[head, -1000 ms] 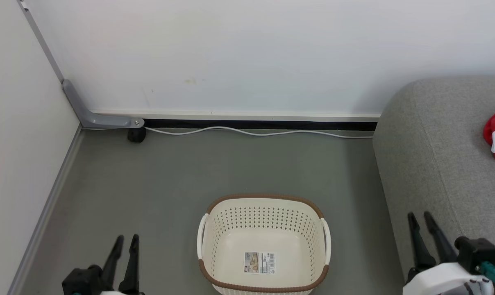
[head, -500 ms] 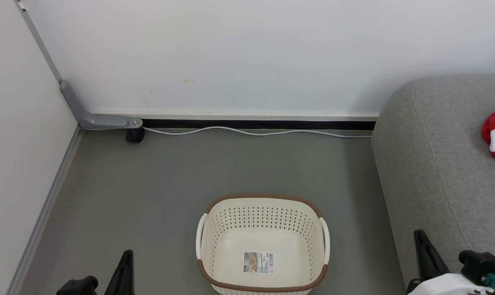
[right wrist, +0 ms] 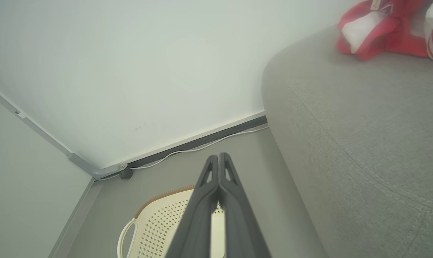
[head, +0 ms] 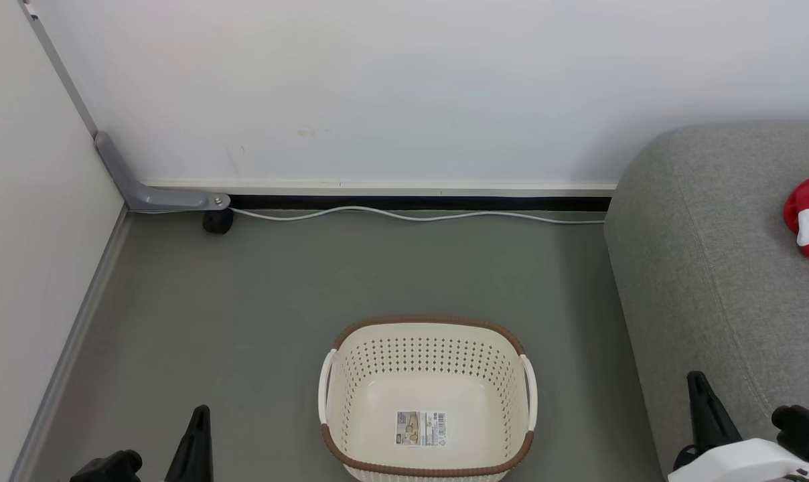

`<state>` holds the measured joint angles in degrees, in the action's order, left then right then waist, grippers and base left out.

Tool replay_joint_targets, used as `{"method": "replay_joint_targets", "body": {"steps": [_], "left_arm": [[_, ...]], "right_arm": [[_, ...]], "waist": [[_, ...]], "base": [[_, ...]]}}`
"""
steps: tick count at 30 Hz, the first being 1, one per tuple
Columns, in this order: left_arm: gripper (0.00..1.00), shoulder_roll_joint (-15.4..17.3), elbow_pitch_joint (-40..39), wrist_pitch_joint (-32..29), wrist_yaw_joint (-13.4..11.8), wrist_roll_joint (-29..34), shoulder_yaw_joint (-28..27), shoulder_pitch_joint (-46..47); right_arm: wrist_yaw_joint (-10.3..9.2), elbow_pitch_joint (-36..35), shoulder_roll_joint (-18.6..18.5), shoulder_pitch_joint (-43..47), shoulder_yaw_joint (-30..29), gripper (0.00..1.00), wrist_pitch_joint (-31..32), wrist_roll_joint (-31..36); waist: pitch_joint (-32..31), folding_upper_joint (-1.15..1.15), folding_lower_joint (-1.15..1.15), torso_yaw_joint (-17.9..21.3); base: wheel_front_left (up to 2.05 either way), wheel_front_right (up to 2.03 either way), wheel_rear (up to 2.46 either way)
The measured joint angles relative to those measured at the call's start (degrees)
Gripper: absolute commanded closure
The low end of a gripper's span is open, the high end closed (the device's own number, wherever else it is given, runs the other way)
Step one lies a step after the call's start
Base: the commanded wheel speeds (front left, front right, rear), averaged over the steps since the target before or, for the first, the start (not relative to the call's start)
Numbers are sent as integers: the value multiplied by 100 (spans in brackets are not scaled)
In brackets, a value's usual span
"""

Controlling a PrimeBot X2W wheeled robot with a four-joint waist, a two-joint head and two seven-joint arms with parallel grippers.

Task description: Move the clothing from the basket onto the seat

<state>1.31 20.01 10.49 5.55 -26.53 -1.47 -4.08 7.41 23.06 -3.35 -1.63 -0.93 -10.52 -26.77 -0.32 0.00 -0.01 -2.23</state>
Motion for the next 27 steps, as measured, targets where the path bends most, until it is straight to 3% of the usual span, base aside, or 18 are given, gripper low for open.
{"method": "replay_joint_targets", "body": {"steps": [27], "left_arm": [[100, 13, -122, -498, 48, -1813, -88, 213]], "right_arm": [[0, -193, 25, -21, -192, 100, 464, -1805]], "waist": [[14, 0, 1, 63]], "base": [[0, 0, 0]]}}
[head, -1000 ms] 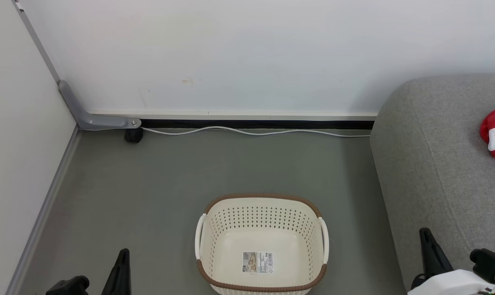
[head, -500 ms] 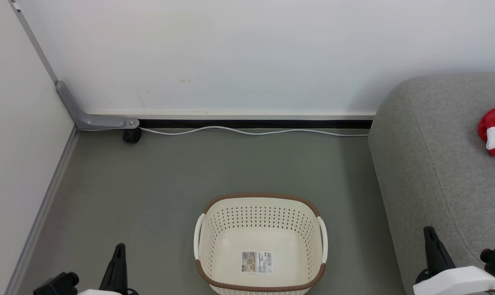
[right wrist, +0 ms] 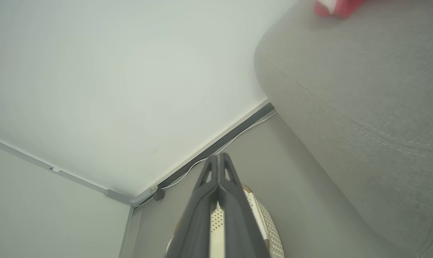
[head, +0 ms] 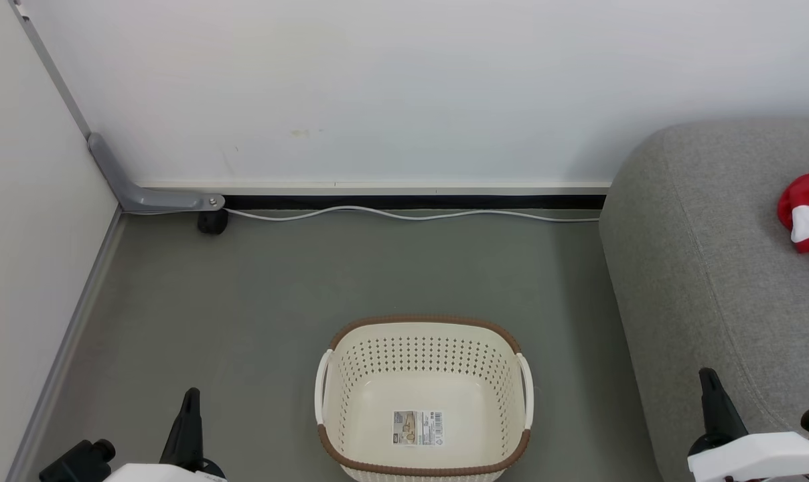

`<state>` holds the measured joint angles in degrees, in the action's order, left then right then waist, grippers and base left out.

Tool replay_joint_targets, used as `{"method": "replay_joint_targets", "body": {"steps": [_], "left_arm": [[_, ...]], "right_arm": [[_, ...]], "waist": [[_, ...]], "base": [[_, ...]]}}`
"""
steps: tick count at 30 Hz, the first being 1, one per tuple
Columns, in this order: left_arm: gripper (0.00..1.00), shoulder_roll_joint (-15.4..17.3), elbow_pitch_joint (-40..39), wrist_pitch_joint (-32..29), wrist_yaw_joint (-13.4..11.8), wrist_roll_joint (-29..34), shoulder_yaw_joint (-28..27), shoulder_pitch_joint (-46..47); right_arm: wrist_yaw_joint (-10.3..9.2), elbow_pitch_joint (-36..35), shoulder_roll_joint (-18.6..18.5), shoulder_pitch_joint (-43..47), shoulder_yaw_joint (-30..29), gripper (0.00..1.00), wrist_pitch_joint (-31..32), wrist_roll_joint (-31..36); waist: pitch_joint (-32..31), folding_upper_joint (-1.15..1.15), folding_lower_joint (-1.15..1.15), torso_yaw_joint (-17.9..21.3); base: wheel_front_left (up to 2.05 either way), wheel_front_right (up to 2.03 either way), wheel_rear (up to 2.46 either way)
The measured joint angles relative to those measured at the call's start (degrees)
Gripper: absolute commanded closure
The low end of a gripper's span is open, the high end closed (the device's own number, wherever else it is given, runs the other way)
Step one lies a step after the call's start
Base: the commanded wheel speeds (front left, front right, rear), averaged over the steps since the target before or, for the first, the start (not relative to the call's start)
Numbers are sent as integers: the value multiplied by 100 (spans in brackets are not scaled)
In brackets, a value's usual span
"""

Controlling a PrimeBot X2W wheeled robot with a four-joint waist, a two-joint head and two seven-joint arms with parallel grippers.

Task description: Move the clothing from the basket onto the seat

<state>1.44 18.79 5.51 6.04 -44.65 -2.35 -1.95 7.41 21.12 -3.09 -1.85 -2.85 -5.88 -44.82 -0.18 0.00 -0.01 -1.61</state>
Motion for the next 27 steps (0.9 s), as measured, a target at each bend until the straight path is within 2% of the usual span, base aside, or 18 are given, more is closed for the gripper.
{"method": "replay_joint_targets", "body": {"steps": [27], "left_arm": [[100, 13, -115, -444, 4, -1736, -77, 139]], "right_arm": [[-1, -194, 43, -59, -185, 100, 463, -1738]], "waist": [[13, 0, 0, 60]], "base": [[0, 0, 0]]}}
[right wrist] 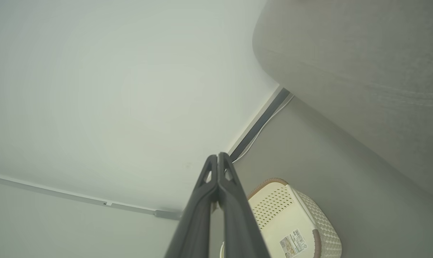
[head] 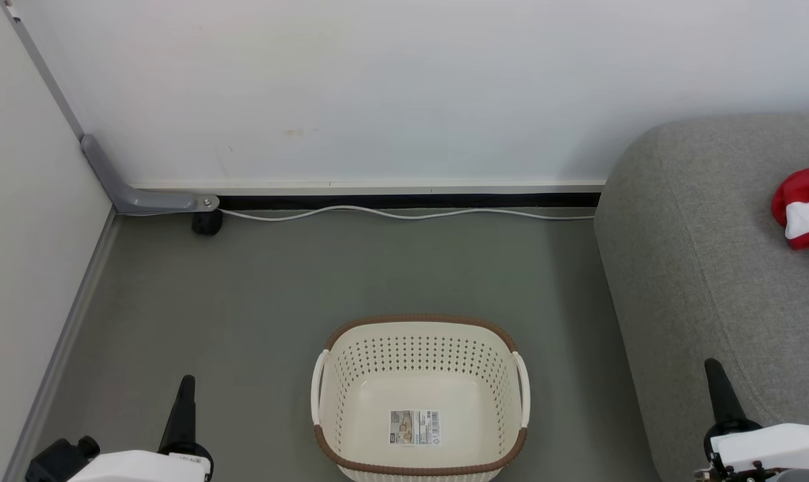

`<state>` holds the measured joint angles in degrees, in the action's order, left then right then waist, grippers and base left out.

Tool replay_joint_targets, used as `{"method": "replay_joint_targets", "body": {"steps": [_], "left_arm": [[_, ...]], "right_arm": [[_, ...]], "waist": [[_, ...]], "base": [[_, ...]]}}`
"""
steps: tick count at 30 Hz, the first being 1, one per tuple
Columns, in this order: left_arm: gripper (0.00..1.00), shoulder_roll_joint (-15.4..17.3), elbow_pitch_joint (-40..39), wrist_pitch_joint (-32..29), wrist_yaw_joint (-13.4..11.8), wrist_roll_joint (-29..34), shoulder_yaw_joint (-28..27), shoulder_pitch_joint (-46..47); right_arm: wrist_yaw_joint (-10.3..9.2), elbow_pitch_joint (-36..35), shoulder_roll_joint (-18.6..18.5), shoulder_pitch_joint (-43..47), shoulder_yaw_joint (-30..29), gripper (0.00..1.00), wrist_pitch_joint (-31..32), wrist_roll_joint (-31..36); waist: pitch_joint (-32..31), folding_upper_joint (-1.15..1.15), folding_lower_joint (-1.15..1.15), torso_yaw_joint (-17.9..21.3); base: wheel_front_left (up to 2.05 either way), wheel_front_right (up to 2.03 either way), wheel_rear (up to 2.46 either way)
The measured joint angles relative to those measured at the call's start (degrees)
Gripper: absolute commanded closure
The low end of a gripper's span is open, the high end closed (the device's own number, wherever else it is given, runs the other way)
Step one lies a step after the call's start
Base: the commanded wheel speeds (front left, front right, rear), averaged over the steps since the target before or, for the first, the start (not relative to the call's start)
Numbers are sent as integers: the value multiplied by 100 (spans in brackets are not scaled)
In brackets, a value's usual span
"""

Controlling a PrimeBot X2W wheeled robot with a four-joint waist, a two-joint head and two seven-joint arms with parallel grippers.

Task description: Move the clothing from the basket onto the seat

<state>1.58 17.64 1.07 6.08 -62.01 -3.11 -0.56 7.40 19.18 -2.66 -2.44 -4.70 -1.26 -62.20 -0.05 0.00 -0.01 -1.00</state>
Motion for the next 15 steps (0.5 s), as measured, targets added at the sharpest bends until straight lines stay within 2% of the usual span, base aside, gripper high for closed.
{"method": "replay_joint_targets", "body": {"steps": [15], "left_arm": [[100, 7, -54, -242, 48, -987, -54, 130]], "right_arm": [[0, -112, 15, -55, -78, 100, 234, -966]], "waist": [[8, 0, 0, 33]], "base": [[0, 0, 0]]}}
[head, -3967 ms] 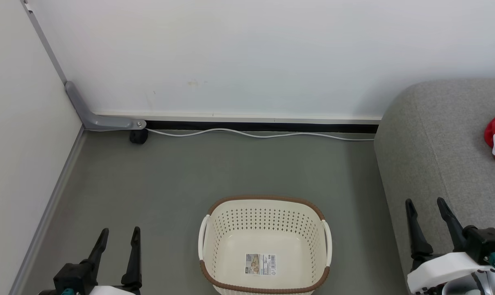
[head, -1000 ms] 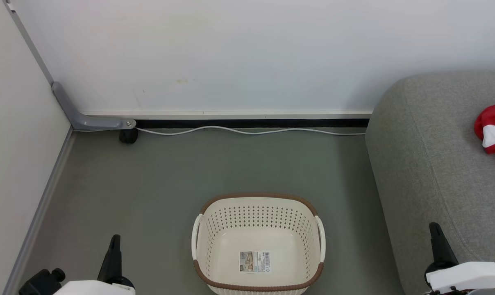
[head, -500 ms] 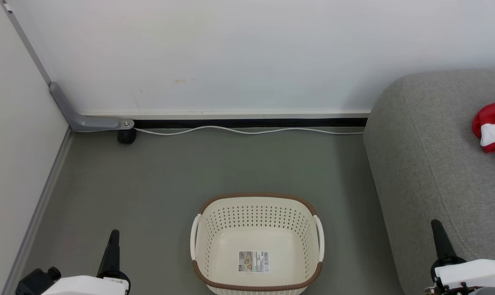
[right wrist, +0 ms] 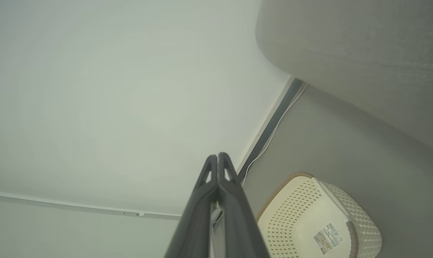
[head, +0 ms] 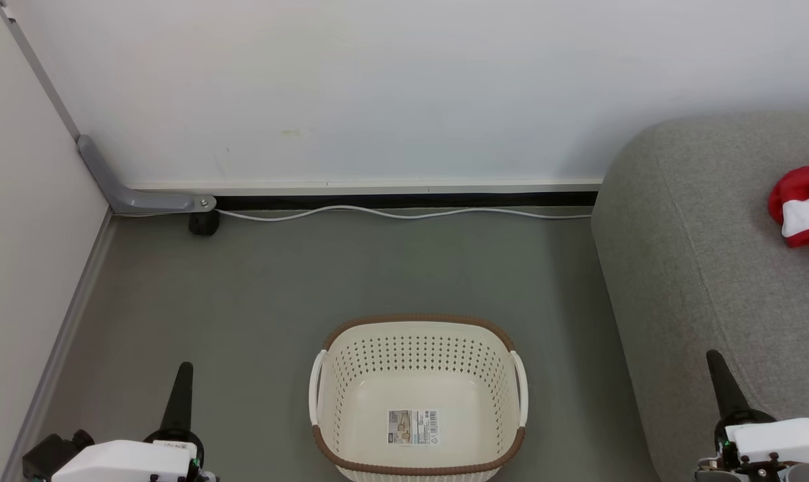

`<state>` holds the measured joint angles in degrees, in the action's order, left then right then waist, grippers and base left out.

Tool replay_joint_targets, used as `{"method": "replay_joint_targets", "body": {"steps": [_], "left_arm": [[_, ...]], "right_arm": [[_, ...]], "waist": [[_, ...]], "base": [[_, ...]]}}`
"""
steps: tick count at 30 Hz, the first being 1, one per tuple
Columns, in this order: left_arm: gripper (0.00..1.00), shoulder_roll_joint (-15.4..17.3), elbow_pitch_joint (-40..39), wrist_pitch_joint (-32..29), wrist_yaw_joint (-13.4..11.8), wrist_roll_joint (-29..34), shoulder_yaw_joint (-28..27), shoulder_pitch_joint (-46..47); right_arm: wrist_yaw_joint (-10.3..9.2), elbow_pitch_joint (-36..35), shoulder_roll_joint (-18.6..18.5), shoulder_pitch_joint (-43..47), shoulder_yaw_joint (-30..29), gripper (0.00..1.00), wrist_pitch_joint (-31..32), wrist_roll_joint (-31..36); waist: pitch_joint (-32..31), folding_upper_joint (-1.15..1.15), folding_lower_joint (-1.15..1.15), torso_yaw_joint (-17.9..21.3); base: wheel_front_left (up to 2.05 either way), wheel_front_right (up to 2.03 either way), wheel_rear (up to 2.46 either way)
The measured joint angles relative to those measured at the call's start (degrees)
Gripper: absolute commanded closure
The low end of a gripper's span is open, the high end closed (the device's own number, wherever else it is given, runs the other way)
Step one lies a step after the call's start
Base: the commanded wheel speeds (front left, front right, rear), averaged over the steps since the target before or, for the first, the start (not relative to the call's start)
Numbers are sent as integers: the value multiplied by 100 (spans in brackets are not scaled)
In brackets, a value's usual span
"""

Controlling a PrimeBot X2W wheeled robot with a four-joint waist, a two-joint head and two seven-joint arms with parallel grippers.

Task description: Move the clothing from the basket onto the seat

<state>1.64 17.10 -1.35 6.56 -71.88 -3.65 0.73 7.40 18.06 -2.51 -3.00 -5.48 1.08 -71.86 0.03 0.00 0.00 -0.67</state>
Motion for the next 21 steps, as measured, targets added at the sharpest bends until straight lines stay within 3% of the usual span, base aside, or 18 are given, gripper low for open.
{"method": "replay_joint_targets", "body": {"steps": [21], "left_arm": [[100, 18, -76, -320, 26, -1293, -69, 128]], "right_arm": [[0, -122, 16, -38, -144, 100, 303, -1273]], "waist": [[10, 0, 0, 44]], "base": [[0, 0, 0]]}}
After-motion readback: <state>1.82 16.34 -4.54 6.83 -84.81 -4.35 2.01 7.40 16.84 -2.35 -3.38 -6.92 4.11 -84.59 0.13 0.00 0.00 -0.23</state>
